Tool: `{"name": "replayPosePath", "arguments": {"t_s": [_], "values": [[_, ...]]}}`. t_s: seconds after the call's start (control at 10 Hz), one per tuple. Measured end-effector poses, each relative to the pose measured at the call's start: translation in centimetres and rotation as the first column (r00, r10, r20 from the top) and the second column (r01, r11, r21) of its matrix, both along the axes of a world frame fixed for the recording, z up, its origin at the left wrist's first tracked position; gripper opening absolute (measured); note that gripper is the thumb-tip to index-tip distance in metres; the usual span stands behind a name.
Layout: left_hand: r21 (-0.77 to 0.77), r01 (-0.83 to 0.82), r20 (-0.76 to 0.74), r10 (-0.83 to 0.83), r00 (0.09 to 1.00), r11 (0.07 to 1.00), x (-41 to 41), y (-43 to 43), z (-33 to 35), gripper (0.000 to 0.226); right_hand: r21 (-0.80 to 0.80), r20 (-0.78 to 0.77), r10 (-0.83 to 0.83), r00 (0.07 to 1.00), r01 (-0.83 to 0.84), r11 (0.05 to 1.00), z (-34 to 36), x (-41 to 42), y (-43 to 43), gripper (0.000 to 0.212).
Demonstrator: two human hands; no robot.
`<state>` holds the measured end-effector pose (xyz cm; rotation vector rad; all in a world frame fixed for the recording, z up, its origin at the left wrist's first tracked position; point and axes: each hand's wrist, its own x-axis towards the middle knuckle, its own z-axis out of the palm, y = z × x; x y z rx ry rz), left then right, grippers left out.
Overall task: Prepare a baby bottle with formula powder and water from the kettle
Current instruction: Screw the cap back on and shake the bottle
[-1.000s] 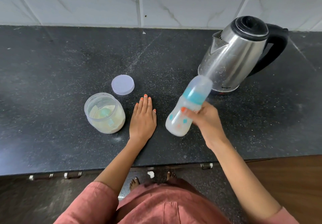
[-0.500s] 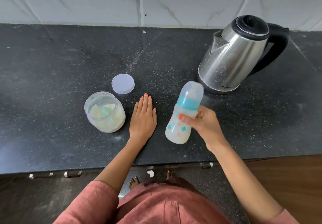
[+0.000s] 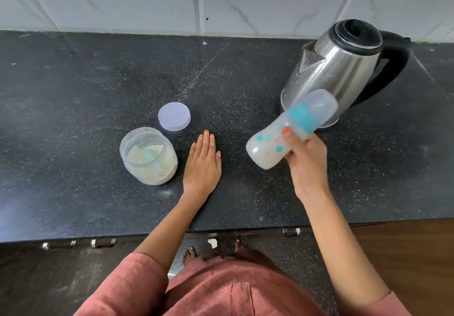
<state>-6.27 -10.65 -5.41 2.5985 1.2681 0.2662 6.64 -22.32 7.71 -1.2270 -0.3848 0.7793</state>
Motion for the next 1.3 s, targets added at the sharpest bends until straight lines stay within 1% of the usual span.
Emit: {"name": "replayPosePath", "arguments": {"t_s": [0.1,0.2,0.3,0.4,0.5,0.6,0.7,0.8,0.9,1.0,1.1,1.2,1.3], "values": [[-0.002,-0.002,0.003,0.002,1.0,1.0,0.0,0.0,0.1,0.05,-0.06,-0.037,-0.002,0.999,0.0,0.998,-0.6,-0.5,0.2,0.016],[-0.012,-0.004,0.004,0.004,1.0,1.0,0.0,0.0,0.1,0.05,-0.253,0.155,0.295,0.943,-0.251,0.934,-1.4,-1.5,-0.9,0.026],[-0.01,-0.004,-0.004,0.004,1.0,1.0,-0.1,0.0,0.2,0.05,-0.177,0.108,0.224,0.968,-0.203,0.963,-1.2,-0.6,-1.0,0.032],[-0.009,0.0,-0.008,0.0,1.0,1.0,0.0,0.0,0.2,0.05,-0.023,-0.004,-0.011,1.0,0.011,1.0,-1.0,0.7,-0.1,0.029],[-0.009,0.005,-0.011,-0.005,1.0,1.0,0.0,0.0,0.2,0.05,-0.132,0.171,0.166,0.971,-0.144,0.981,-1.1,-0.3,-0.4,0.028],[-0.011,0.0,-0.007,0.0,1.0,1.0,0.0,0.0,0.2,0.05,-0.277,0.273,0.446,0.852,-0.374,0.885,-1.3,-1.5,-1.4,0.037],[-0.012,0.0,0.009,0.0,1.0,1.0,0.0,0.0,0.3,0.049,-0.1,0.183,0.263,0.947,-0.248,0.964,-0.7,-0.7,-0.9,0.037],[-0.008,0.005,0.009,-0.005,1.0,1.0,0.1,0.0,0.2,0.05,0.043,0.014,0.014,1.0,-0.014,0.999,-0.7,-0.1,0.1,0.03],[-0.001,0.002,-0.008,-0.002,1.0,1.0,0.0,0.0,0.1,0.053,-0.145,0.148,0.177,0.973,-0.155,0.977,-1.0,-1.2,-0.3,0.026],[0.009,0.002,-0.001,-0.002,1.0,1.0,0.0,-0.1,0.1,0.067,-0.25,0.22,0.354,0.909,-0.298,0.921,-1.3,-1.7,-1.1,0.032],[-0.009,-0.004,0.004,0.004,1.0,1.0,0.0,0.0,0.1,0.05,-0.078,0.081,0.132,0.988,-0.126,0.989,-0.8,-0.6,-0.6,0.026],[-0.006,0.0,0.008,0.0,1.0,1.0,0.0,0.0,0.1,0.05,-0.027,0.068,0.042,0.997,-0.04,0.999,-0.7,-0.2,0.0,0.023],[0.001,-0.002,-0.002,0.002,1.0,1.0,0.0,0.0,-0.1,0.062,-0.225,0.209,0.331,0.92,-0.284,0.932,-1.0,-1.3,-0.7,0.029]]}}
